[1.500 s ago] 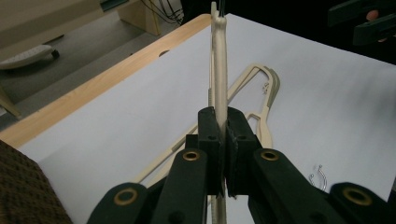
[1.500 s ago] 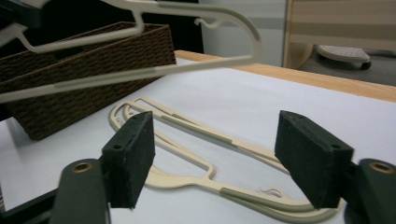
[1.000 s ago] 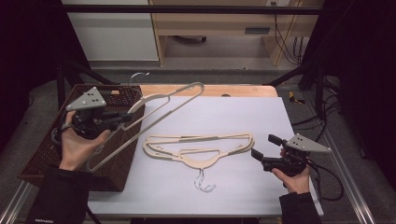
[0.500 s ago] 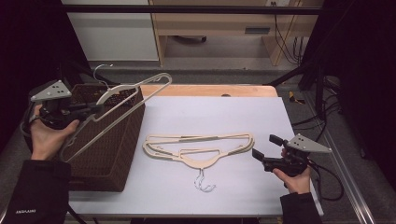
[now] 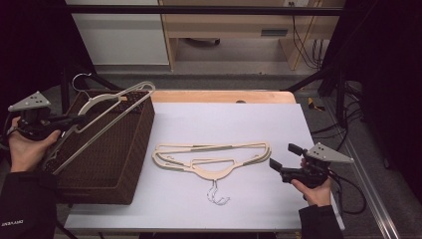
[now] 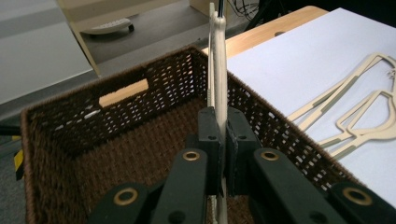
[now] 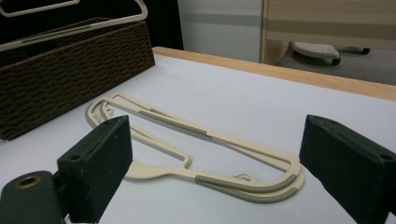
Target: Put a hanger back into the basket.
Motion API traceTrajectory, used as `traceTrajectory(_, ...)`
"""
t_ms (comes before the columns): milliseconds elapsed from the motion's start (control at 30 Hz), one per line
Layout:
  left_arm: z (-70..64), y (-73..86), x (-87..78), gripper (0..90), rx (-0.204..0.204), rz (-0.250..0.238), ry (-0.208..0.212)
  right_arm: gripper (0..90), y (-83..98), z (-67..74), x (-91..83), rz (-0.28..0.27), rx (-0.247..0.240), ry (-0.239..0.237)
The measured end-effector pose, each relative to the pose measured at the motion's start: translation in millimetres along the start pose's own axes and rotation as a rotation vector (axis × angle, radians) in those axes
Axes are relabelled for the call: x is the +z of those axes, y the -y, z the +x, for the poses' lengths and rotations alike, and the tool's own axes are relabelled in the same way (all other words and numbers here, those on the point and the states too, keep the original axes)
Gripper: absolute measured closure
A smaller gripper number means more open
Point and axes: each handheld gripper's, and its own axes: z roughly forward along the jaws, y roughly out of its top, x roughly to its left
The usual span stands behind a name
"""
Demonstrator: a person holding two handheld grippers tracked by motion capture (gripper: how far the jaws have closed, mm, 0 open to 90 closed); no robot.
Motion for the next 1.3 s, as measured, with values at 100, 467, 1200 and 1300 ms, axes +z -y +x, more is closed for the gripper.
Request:
traceTrajectory(100,5.7,7.0,0.0,86.5,-0.014,0.005,-0.012,8.9,0.3,0.0,0.7,0.001,-0.004,0.003)
traceTrajectory(467,17.0,33.0,2.8,86.4,-0.054,0.066,-0.054,8.9,1.3,-0.2,1.5,0.010,-0.006,0.003)
traceTrajectory(1200,26.4,77.8,26.2,69.4,-0.193,0.271,-0.270,8.5,2.1,3.3,5.3,0.022,-0.011,-0.001)
traceTrajectory(1300,21.6,75.0,18.3,62.9,-0.198,0.229,-0.300,8.5,2.0,2.6,4.6,0.022,-0.015,-0.002)
